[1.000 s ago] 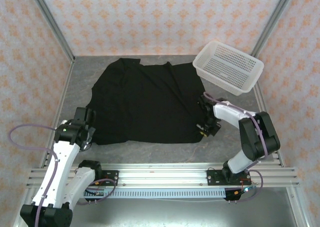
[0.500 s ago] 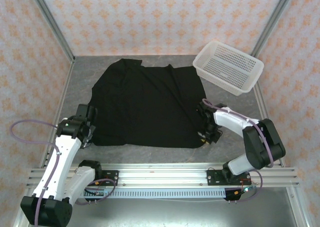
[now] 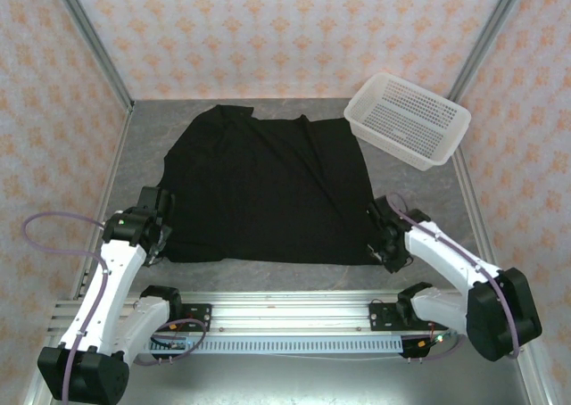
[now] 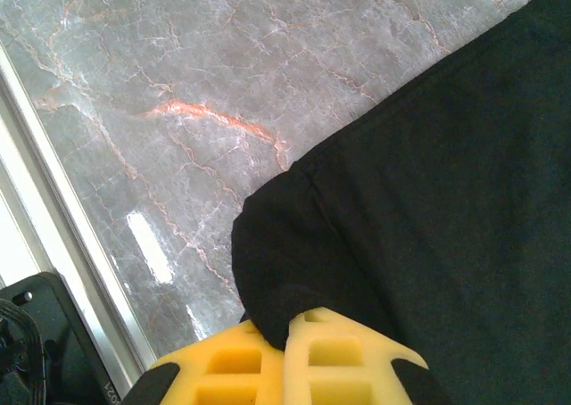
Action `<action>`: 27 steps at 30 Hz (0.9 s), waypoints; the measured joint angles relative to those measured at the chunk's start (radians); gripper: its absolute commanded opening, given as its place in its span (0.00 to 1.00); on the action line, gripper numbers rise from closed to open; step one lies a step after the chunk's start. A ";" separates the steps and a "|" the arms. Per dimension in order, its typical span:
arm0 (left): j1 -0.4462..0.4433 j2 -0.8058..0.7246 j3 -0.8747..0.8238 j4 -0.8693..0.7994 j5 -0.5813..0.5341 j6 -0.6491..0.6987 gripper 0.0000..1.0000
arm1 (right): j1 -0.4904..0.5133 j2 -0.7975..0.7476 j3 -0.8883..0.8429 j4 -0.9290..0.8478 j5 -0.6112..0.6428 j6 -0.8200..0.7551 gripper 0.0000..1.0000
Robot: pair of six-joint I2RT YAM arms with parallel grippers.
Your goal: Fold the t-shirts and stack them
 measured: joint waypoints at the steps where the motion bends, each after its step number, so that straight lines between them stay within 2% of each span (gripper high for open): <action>1: 0.000 0.000 0.000 0.000 0.000 0.005 0.00 | 0.000 0.002 -0.014 0.013 -0.010 0.013 0.42; 3: 0.000 0.000 0.000 0.000 0.001 0.008 0.00 | 0.000 0.013 -0.032 0.037 -0.026 0.032 0.40; 7: 0.000 0.000 0.000 0.000 0.004 0.013 0.00 | -0.001 0.045 -0.047 0.072 -0.042 0.069 0.27; 11: 0.000 -0.011 0.000 -0.007 0.011 0.014 0.00 | -0.004 0.082 -0.036 0.040 -0.034 0.084 0.01; 21: 0.000 -0.187 0.013 -0.167 0.014 -0.046 0.00 | 0.002 0.095 0.012 0.010 -0.062 0.035 0.00; 27: 0.000 -0.290 0.061 -0.304 0.001 -0.089 0.00 | 0.087 0.082 0.033 -0.056 -0.149 -0.001 0.00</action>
